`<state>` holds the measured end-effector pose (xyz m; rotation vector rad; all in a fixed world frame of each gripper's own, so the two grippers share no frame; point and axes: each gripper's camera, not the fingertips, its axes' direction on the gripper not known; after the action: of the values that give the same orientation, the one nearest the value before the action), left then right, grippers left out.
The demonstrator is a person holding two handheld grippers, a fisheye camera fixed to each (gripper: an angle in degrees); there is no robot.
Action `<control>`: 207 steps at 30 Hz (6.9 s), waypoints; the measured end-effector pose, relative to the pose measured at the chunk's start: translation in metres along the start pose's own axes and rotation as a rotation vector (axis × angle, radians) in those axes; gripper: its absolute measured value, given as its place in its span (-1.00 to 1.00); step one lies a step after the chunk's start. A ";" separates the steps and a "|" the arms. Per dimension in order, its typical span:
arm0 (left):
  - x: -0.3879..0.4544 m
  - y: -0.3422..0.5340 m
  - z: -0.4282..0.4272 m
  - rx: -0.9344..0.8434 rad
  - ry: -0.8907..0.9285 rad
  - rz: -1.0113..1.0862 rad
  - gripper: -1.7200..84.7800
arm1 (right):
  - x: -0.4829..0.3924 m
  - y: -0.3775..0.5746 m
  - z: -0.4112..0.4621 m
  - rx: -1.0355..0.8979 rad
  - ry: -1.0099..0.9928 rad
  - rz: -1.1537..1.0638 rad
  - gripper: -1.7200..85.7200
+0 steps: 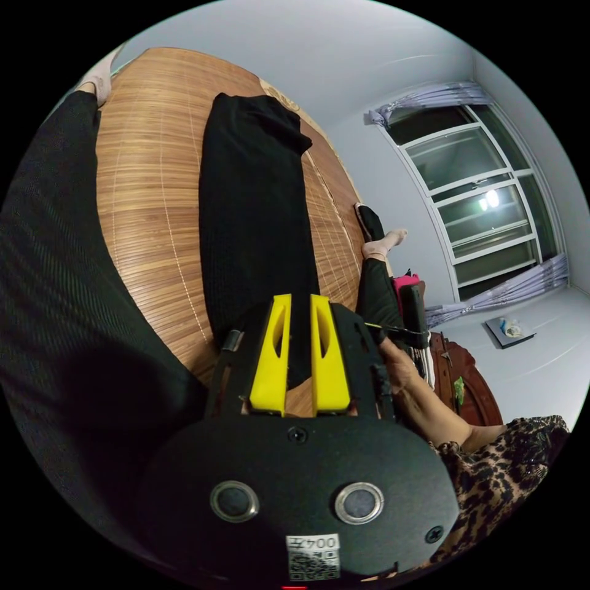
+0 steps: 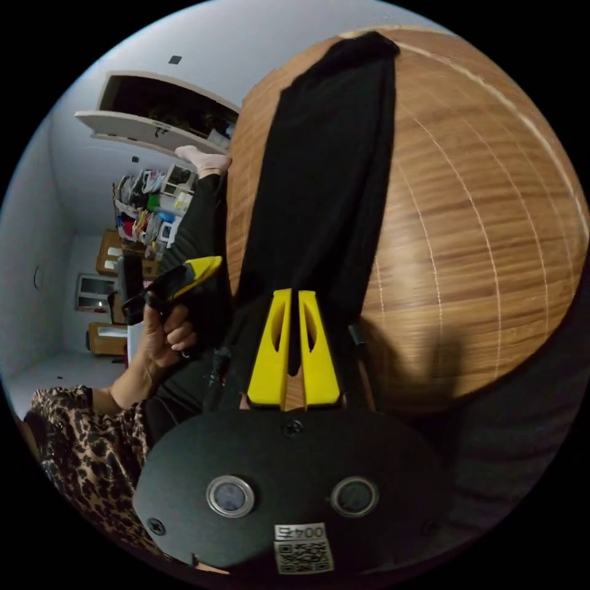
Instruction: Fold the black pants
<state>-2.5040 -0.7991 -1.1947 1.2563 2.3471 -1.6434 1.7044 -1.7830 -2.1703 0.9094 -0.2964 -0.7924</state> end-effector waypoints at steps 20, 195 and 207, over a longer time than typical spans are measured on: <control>0.015 -0.012 0.034 -0.175 -0.090 -0.056 -0.82 | 0.047 0.027 -0.003 0.053 0.051 0.116 -0.78; 0.194 -0.092 0.237 -0.587 -0.748 0.567 -0.93 | -0.044 -0.122 0.049 -0.244 0.298 -0.120 -0.79; 0.220 -0.016 0.221 -0.654 -0.805 0.631 -0.95 | -0.036 -0.111 0.065 -0.414 0.375 -0.236 -0.81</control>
<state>-2.7537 -0.8458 -1.3761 0.8255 1.5408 -0.8236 1.5903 -1.8357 -2.2165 0.6866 0.3014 -0.8411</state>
